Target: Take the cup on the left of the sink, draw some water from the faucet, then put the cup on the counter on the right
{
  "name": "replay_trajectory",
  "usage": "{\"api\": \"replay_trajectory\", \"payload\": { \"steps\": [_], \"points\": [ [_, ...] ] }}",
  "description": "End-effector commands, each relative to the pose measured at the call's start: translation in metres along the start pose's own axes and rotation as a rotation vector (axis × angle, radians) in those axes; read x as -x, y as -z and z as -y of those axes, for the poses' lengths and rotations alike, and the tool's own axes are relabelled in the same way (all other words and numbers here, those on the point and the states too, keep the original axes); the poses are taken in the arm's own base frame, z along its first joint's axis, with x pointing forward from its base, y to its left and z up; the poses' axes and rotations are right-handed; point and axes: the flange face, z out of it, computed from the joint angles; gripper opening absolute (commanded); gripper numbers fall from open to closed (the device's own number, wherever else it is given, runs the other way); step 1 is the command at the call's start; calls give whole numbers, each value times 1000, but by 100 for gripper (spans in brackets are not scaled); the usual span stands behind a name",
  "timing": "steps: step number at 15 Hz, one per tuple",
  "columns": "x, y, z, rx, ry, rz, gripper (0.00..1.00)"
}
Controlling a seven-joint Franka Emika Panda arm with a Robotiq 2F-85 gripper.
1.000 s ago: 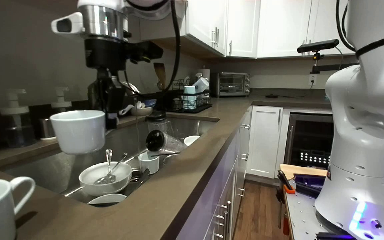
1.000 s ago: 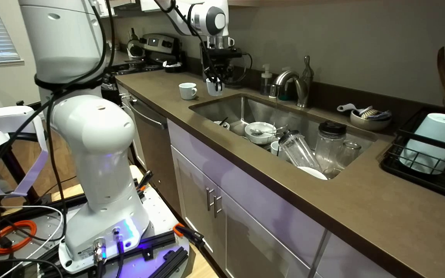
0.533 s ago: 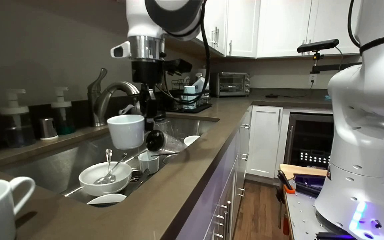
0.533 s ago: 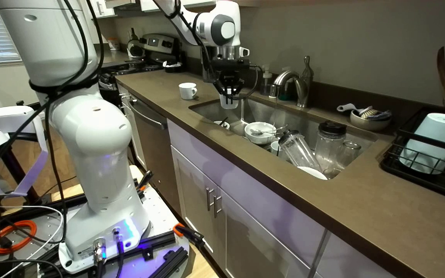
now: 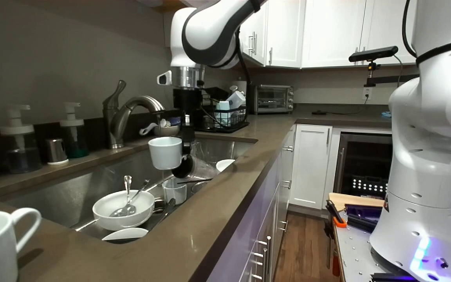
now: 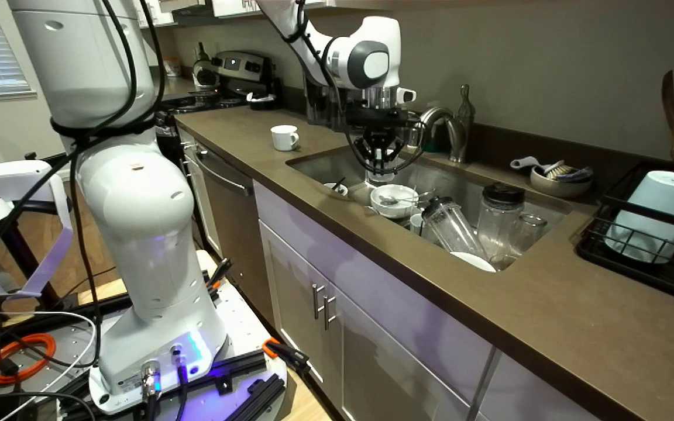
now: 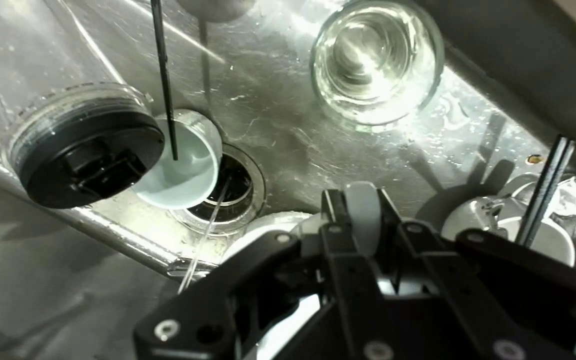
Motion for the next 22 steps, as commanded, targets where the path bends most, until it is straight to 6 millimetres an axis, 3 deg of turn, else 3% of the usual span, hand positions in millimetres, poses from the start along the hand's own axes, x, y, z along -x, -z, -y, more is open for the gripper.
{"api": "replay_trajectory", "payload": {
  "steps": [1,9,17,18,22],
  "points": [
    [-12,-3,-15,44,-83,-30,6],
    [-34,-12,-39,109,-172,-7,6],
    [-22,-11,-54,117,-249,-12,6],
    [-23,-20,-52,96,-226,5,16],
    [-22,-20,-53,96,-235,4,16]
  ]
}}
